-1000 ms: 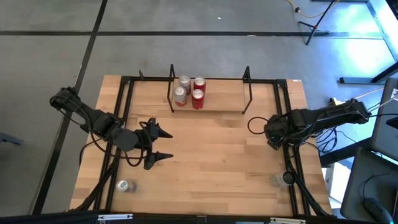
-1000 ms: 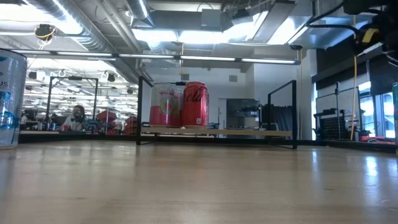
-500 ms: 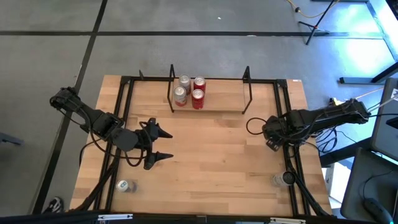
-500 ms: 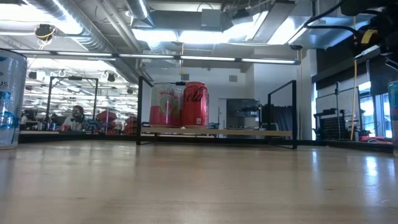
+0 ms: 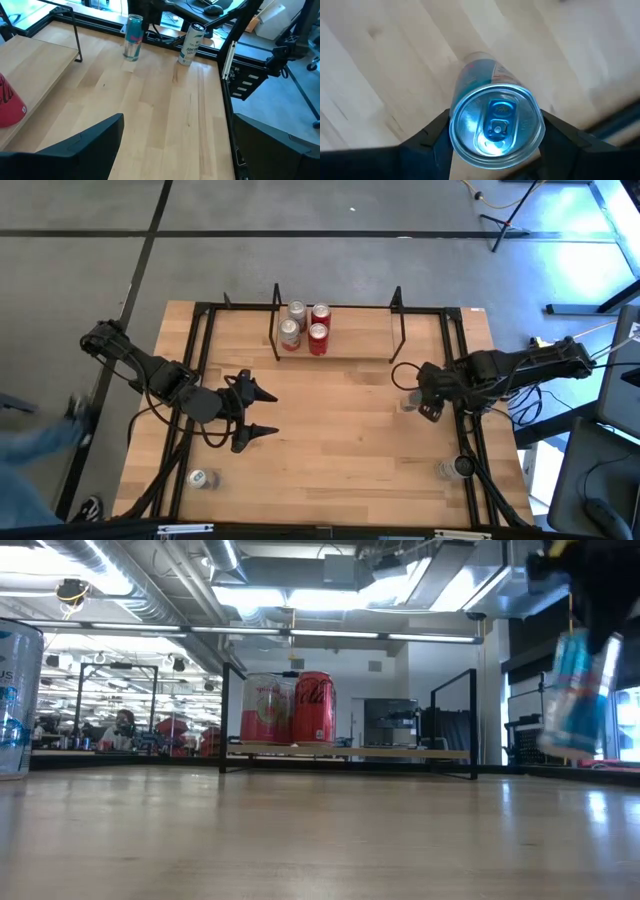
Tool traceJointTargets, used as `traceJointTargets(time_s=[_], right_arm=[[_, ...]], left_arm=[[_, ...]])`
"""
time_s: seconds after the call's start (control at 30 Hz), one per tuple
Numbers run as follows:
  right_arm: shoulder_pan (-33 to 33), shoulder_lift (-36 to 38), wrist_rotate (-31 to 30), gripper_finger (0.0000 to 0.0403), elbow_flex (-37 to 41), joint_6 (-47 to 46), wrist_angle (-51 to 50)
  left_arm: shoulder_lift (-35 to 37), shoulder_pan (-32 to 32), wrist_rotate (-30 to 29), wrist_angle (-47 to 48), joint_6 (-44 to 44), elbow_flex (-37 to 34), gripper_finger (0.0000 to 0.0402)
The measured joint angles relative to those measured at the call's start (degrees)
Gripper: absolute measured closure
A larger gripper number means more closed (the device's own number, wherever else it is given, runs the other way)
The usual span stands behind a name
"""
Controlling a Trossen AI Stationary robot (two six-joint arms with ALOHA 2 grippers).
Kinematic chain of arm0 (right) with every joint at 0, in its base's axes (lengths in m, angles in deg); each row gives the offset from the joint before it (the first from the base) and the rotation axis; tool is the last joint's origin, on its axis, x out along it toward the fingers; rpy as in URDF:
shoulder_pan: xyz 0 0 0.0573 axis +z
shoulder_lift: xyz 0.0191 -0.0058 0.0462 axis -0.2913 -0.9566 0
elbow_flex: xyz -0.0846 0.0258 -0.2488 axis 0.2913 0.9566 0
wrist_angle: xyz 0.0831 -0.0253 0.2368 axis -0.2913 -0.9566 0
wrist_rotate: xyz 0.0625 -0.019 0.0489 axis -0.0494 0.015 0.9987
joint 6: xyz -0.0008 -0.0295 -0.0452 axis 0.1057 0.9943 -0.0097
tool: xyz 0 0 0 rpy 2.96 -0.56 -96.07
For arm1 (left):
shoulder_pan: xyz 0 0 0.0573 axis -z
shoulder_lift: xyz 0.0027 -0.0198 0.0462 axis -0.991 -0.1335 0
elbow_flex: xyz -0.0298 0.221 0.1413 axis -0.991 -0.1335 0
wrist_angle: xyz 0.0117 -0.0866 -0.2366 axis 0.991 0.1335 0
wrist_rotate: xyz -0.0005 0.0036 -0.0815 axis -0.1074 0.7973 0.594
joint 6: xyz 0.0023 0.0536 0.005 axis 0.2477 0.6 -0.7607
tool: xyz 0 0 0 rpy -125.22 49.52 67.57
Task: Place canned beverage on shelf
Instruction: Put the top blue soda can on the shelf
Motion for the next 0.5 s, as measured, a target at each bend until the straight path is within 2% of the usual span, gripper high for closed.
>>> traceJointTargets(time_s=[0.3,0.5], right_arm=[[-0.1,-8.5,-5.6,0.0196,-12.5,9.8,1.5],[-4.1,-16.6,-6.5,0.0197,-22.5,19.9,0.7]], left_arm=[[0.0,0.0,-0.1,-0.5,1.5,0.0,0.0042],[0.0,0.0,-0.1,-3.4,1.5,0.0,0.0042]])
